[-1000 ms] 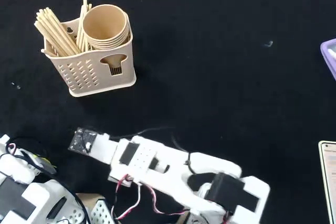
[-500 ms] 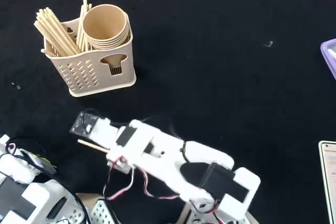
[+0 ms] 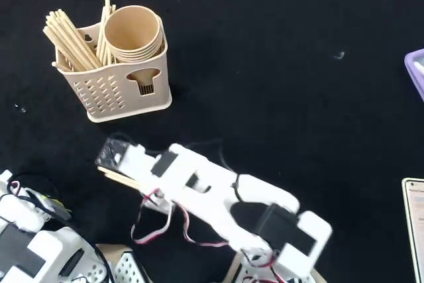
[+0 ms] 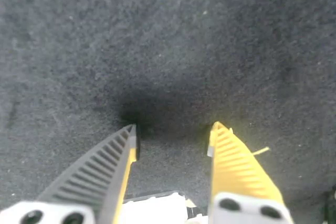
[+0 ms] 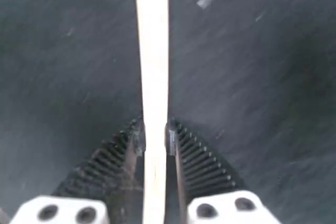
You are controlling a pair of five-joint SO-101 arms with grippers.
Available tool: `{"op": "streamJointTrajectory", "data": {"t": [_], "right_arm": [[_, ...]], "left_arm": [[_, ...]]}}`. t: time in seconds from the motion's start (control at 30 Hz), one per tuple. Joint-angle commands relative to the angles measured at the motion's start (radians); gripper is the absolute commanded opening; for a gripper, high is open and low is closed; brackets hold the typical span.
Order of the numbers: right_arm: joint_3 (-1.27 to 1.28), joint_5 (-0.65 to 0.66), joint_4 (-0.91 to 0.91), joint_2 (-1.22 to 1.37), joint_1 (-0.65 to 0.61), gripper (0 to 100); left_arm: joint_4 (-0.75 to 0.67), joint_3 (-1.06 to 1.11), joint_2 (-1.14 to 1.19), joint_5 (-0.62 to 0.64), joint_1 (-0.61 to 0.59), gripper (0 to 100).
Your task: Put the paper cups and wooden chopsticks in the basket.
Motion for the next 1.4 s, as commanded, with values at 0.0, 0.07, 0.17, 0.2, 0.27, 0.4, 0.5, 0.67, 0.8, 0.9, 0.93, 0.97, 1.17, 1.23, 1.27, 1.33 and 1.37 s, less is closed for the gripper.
{"op": "streamJointTrajectory", "data": {"t": [0.0,0.07,0.17,0.2,0.27,0.4,0.5,0.67,0.8,0.9,0.93,0.97,1.17,1.23,1.27,1.33,1.37], "right_arm": [[-0.004,0.011,0.107,-0.182,0.005,1.0],[0.007,0.015,0.135,-0.28,0.025,1.0],[0.013,0.017,0.157,-0.424,0.078,1.0],[0.012,0.018,0.167,-0.469,0.1,1.0],[0.005,0.018,0.183,-0.552,0.135,1.0],[0.004,0.018,0.186,-0.717,0.15,1.0],[-0.013,0.015,0.186,-0.819,0.15,1.0],[0.047,0.018,0.209,-0.825,0.176,1.1],[0.159,0.043,0.221,-0.812,0.354,1.1],[0.229,0.163,0.273,-0.851,0.551,1.1],[0.252,0.198,0.285,-0.877,0.609,1.1],[0.28,0.229,0.288,-0.908,0.666,1.1],[0.473,0.292,0.227,-1.076,0.809,1.1],[0.544,0.288,0.143,-1.086,0.81,1.1],[0.573,0.275,0.095,-1.079,0.807,1.1],[0.608,0.229,0.002,-1.047,0.806,1.1],[0.61,0.215,-0.035,-1.021,0.806,1.1]], "left_arm": [[-0.044,0.019,0.012,0.014,0.015,22],[-0.044,0.019,0.012,0.014,0.015,22],[-0.044,0.019,0.012,0.014,0.015,22],[-0.044,0.019,0.012,0.014,0.015,22],[-0.044,0.019,0.012,0.014,0.015,22],[-0.044,0.019,0.012,0.014,0.015,22],[-0.044,0.019,0.012,0.014,0.015,22],[-0.044,0.019,0.012,0.014,0.013,22],[-0.044,0.019,0.012,0.014,0.013,22],[-0.044,0.019,0.012,0.014,0.013,22],[-0.044,0.019,0.012,0.014,0.013,22],[-0.044,0.019,0.012,0.014,0.013,22],[-0.044,0.019,0.012,0.014,0.015,22],[-0.044,0.019,0.012,0.014,0.015,22],[-0.044,0.019,0.012,0.014,0.015,22],[-0.044,0.019,0.012,0.014,0.015,22],[-0.044,0.019,0.012,0.014,0.015,22]]}}
